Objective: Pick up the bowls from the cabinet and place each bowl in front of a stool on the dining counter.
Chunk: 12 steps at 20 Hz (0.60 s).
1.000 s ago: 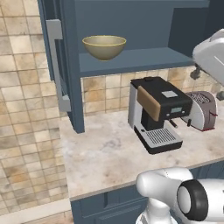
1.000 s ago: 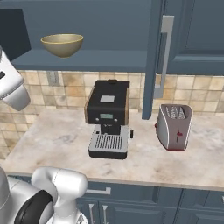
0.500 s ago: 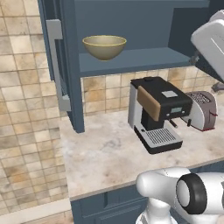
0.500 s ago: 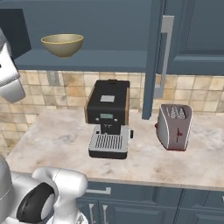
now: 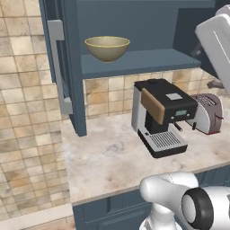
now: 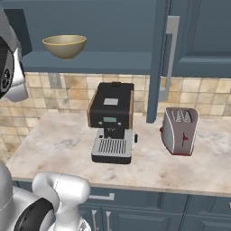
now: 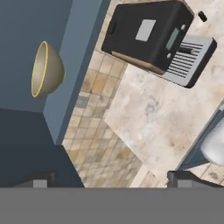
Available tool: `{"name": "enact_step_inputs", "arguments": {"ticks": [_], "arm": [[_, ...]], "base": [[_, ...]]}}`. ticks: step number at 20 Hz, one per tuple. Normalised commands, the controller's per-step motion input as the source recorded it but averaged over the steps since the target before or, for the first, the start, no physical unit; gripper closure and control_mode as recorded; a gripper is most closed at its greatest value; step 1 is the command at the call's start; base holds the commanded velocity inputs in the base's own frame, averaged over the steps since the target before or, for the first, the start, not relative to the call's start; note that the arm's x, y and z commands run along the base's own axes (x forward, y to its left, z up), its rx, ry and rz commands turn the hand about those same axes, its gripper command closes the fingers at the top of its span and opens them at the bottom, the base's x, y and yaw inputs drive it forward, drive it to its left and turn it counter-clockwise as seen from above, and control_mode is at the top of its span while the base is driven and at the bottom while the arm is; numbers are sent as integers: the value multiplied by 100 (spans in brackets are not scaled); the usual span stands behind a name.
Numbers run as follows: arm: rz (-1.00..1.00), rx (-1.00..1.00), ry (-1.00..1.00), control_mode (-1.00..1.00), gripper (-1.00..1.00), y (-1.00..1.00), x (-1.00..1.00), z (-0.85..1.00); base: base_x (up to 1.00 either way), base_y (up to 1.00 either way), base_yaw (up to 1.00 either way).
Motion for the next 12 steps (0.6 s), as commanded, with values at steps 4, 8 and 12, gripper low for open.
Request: {"name": "enact_step_inputs", "arguments": {"ticks": [4,8,12], "arm": [[0,15,-7,-100,-100,3,30,-13],[0,7,-2,-100,-100,11,46,0],[0,3,0,-100,-100,13,51,1]], "base": [[0,0,0],[0,0,0],[0,0,0]]}}
